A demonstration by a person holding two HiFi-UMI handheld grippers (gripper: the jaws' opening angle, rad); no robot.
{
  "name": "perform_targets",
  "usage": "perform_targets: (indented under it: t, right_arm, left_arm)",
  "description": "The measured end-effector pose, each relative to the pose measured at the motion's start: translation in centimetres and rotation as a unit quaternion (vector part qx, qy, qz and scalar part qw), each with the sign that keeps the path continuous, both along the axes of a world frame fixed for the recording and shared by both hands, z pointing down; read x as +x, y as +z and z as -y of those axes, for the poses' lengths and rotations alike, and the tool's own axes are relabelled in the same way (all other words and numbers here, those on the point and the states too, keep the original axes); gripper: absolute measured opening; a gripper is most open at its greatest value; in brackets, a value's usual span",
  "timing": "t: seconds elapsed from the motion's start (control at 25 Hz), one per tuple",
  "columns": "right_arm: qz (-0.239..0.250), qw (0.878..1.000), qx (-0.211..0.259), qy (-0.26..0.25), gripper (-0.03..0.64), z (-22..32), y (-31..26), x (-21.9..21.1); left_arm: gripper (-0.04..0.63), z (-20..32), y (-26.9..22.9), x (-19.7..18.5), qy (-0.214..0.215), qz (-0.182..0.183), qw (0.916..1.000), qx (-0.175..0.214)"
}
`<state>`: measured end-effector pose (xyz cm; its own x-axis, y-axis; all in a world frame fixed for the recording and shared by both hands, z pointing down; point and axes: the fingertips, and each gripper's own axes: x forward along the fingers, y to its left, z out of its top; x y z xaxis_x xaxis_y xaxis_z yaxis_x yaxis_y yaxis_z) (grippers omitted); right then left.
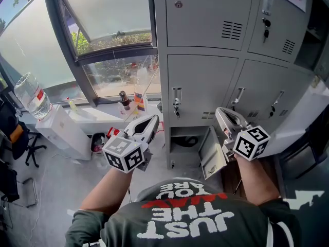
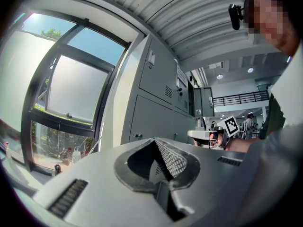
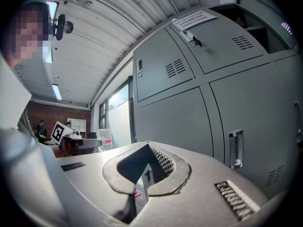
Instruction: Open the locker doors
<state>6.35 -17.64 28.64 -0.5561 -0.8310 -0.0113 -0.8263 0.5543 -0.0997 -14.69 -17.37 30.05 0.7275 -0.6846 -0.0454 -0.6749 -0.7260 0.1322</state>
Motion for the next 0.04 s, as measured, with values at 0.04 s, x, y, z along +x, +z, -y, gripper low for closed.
perform_targets:
  t: [0.04]
  right_arm:
    - [0.0,1.0,0.0,0.0,0.034,-0.03,0.03,-0.06]
  left_arm:
    - [0.005,-0.03,0.03,-0.02,0.001,-0.001,1.0,-0.001]
